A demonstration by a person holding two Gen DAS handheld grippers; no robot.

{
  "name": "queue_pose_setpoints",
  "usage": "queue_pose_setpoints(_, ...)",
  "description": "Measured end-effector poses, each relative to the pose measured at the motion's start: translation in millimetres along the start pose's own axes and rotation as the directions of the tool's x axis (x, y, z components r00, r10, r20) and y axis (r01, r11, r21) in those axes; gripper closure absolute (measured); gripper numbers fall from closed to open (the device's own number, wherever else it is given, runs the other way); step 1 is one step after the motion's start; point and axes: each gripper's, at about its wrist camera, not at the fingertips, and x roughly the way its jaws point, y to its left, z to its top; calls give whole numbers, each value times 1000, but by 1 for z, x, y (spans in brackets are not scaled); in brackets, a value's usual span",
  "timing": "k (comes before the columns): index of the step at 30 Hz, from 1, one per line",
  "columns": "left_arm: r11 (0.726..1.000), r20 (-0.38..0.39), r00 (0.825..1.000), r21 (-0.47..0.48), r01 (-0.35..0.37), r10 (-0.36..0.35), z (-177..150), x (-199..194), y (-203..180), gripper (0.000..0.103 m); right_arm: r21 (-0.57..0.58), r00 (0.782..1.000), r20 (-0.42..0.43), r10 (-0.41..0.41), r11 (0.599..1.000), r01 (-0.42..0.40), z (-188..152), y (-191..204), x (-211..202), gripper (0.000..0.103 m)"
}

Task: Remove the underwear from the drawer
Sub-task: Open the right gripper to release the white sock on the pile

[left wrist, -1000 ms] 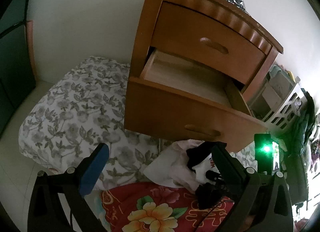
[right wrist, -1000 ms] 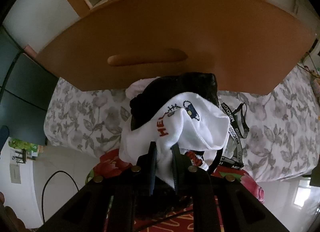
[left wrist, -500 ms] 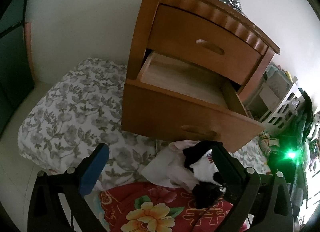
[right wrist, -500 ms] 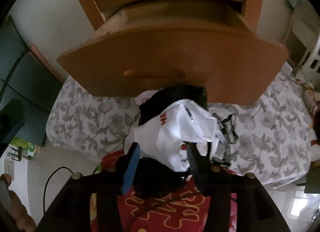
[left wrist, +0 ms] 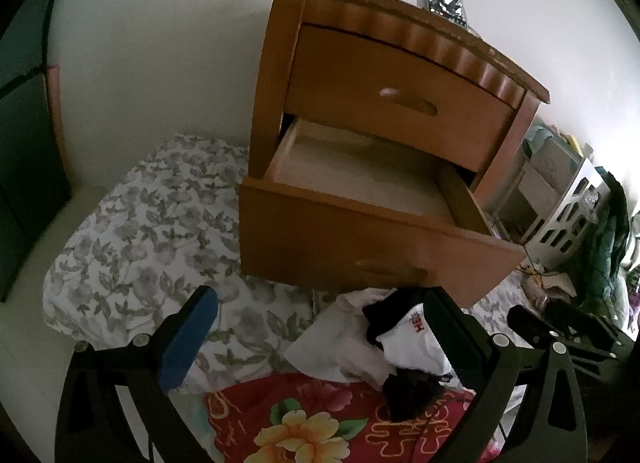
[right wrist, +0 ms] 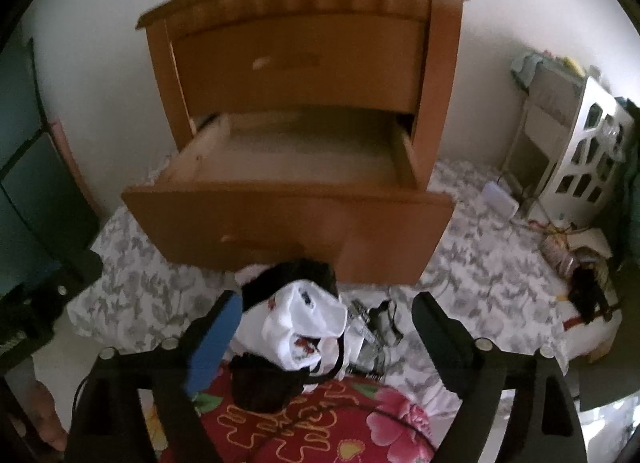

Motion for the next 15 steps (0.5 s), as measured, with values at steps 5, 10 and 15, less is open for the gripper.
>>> queue_pose_setpoints(5, 1000, 28, 1000, 13, 1, -2, 3, -2, -4, 0, -1, 999, 44, -5, 1000, 5, 2, 0, -11, 0)
queue_pose_setpoints(10, 1000, 57, 998, 18, -3, 2, 3, -6, -8, 0, -1, 996, 88, -1, 1000, 1, 3, -1, -23, 0)
queue_pose_setpoints(15, 999, 64, 998, 43, -27, 24, 1, -11, -11, 0, 11, 995, 105, 3, 1000, -4, 1, -5, -29, 0)
